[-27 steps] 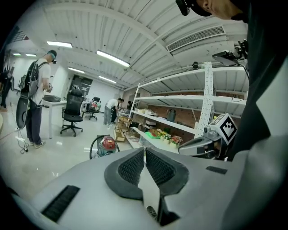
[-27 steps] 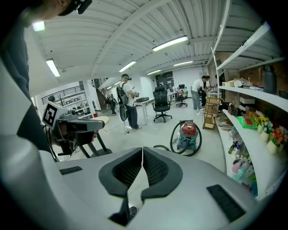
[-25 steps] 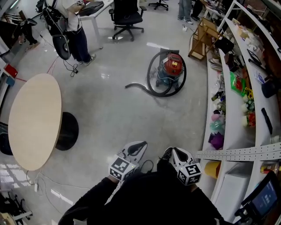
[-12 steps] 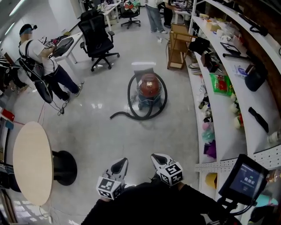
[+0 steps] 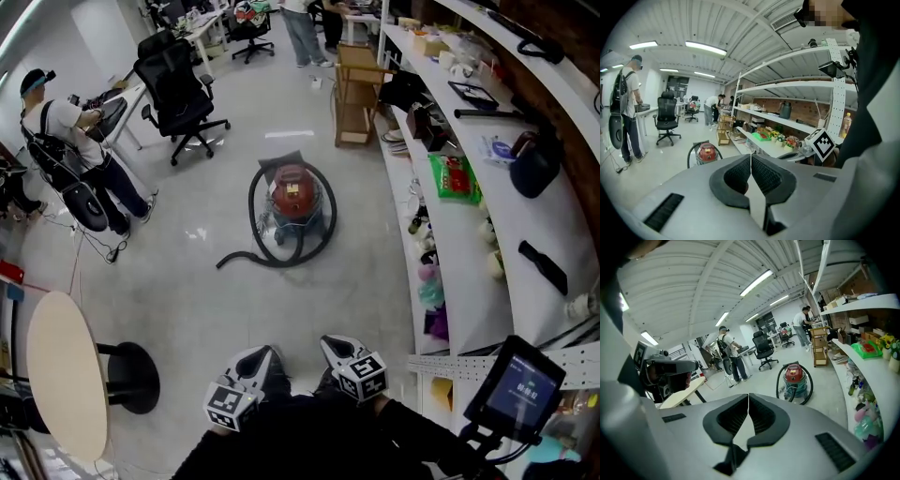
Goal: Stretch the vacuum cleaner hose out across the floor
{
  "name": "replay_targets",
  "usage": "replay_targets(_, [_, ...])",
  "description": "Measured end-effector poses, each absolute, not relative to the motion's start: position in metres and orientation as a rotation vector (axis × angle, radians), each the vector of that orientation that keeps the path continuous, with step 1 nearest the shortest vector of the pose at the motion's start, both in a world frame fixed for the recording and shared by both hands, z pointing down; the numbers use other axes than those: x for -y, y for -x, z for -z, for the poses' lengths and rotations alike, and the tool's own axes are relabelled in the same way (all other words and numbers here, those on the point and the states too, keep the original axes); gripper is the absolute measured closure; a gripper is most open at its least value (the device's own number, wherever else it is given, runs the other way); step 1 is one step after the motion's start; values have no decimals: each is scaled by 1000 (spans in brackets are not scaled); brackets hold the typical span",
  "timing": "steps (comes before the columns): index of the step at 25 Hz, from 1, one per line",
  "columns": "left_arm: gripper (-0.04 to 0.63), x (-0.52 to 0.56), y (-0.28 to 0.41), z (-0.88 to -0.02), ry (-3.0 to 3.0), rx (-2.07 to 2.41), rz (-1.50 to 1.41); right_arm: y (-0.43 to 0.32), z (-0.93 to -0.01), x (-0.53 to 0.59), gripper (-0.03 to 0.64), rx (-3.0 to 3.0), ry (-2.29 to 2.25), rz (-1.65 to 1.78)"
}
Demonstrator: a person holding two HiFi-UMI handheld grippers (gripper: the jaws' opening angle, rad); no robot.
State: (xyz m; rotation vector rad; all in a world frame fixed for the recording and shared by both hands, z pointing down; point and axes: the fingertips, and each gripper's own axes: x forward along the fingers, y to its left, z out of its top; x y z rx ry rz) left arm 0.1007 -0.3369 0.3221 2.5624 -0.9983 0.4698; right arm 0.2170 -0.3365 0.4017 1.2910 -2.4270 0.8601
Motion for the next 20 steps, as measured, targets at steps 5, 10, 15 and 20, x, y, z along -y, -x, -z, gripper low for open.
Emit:
replay_targets(5, [572, 377, -125, -332, -2586, 895, -470, -242, -409, 371, 601, 2363, -1370, -890])
replay_targets(10, [572, 446, -130, -345, -2609, 782, -417, -245, -412, 419, 601, 2274, -1467, -925])
replay_targets(15, [572, 533, -111, -327, -2637, 677, -319, -222, -401, 488, 601, 2182, -1532, -884])
replay_targets(20, [572, 593, -87, -348, -2682, 611, -403, -196, -390, 540, 601, 2132, -1517, -861])
